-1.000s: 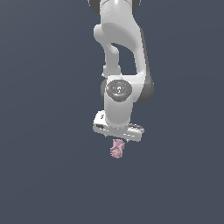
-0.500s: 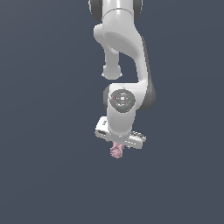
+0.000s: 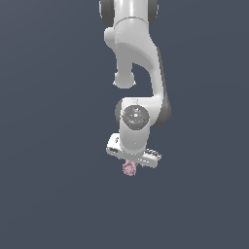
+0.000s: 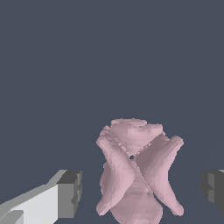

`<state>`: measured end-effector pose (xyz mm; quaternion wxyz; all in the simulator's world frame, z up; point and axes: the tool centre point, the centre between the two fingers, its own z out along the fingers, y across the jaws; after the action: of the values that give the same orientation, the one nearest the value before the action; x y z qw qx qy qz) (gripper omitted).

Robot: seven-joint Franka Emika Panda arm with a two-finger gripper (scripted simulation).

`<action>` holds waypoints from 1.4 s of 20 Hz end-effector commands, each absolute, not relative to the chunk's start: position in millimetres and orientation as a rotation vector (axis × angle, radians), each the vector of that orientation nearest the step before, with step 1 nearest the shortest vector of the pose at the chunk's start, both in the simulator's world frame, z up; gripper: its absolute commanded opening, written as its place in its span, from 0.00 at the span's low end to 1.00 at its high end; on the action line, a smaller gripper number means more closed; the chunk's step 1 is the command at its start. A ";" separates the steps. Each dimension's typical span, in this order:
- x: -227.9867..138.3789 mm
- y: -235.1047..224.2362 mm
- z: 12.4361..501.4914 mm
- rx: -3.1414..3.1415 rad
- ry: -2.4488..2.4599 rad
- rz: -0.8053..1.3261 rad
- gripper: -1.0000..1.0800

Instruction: Pick up the object and move it to a goal position.

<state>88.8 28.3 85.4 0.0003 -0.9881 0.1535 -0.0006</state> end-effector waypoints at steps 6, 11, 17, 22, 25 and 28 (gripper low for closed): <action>88.1 28.4 53.0 -3.104 0.485 0.000 0.96; 89.4 28.4 53.6 -3.104 0.485 0.000 0.00; 89.4 28.4 53.6 -3.104 0.485 0.000 0.00; 89.2 28.5 53.9 -3.104 0.485 0.000 0.00; 88.2 29.3 57.5 -3.104 0.485 0.000 0.00; 86.1 31.2 65.6 -3.104 0.485 0.000 0.00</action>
<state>86.7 30.1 60.9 -0.0002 -0.9880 0.1545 0.0007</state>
